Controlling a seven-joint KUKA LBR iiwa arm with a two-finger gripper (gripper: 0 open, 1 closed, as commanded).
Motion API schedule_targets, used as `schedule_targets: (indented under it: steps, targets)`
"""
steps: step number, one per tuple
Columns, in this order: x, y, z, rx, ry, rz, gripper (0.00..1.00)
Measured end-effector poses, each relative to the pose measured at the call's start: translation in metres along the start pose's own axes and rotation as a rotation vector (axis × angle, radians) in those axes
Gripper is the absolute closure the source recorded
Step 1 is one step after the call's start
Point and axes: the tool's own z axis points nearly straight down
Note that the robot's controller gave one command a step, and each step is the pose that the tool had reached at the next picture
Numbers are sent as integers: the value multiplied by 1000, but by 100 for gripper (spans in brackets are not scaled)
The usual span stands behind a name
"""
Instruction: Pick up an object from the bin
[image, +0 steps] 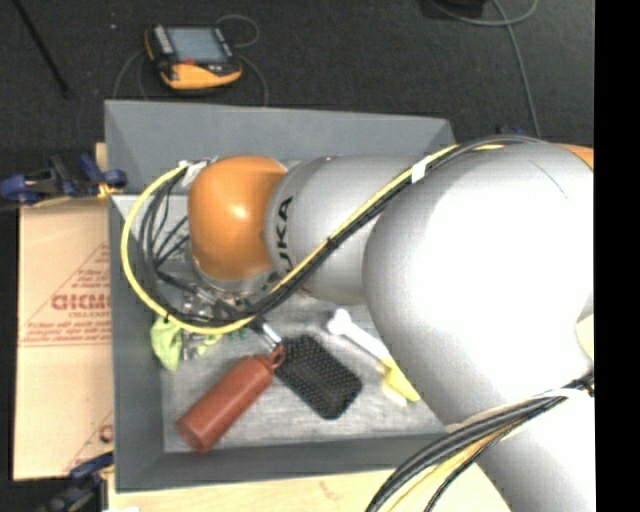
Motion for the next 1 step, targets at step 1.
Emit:
schedule_targets:
  steps: [1]
  targets:
    - [-2,-6,-44,1,9,14,100]
